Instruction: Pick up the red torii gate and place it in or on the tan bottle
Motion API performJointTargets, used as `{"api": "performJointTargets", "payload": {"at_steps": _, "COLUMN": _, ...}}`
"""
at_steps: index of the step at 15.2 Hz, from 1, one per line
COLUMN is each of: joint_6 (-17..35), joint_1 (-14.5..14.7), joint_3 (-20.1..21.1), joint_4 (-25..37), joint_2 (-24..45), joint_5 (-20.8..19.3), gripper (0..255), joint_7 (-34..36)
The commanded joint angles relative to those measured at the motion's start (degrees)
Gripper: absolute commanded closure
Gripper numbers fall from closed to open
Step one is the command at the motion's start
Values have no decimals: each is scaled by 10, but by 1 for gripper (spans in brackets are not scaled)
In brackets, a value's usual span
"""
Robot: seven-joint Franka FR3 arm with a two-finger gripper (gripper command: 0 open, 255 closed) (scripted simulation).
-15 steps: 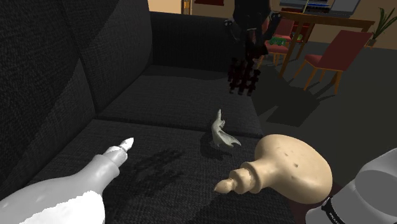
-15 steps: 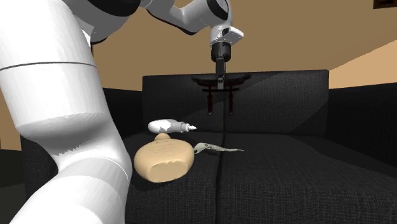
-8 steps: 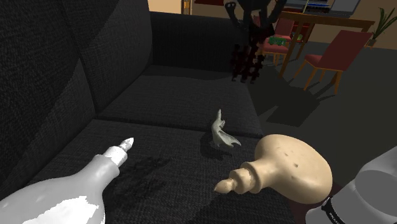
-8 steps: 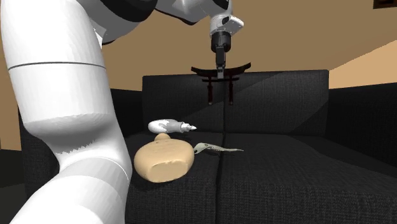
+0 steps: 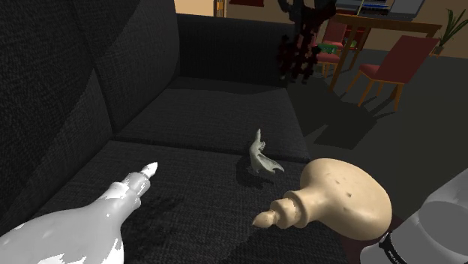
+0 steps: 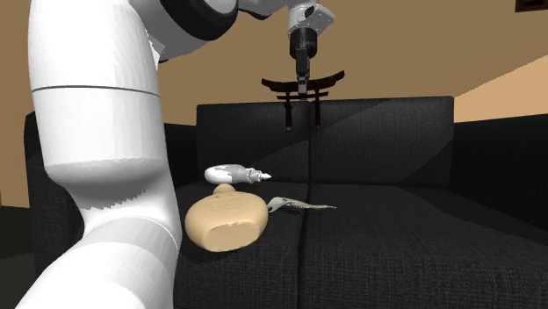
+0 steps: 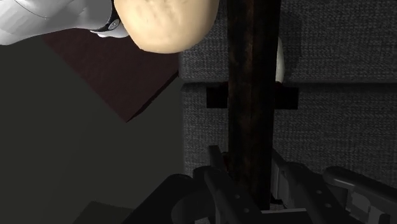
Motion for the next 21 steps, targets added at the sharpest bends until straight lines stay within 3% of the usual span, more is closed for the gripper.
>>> {"api": "performJointTargets", "payload": {"at_steps": 1, "joint_6": -6, "joint_1": -2, "joint_3": -6, "joint_4": -19, "joint_2": -32, "joint_5": 19, "gripper": 255, "joint_7": -2}}
{"api": "performJointTargets", "payload": {"at_steps": 7, "joint_6": -32, "joint_1": 5, "joint_3": -35, "joint_4": -91, "joint_2": -150, "joint_5": 86, "gripper": 255, "joint_7": -8}}
{"api": "performJointTargets", "payload": {"at_steps": 14, "joint_6": -89, "joint_1": 28, "joint_3": -57, "joint_4": -127, "joint_2": -254, "joint_5": 145, "gripper": 255, "joint_7": 11}}
{"api": "performJointTargets", "payload": {"at_steps": 21, "joint_6": -33, "joint_1": 41, "joint_3": -70, "joint_4": -232, "joint_2": -306, "joint_5": 155, "gripper": 255, "joint_7": -6}}
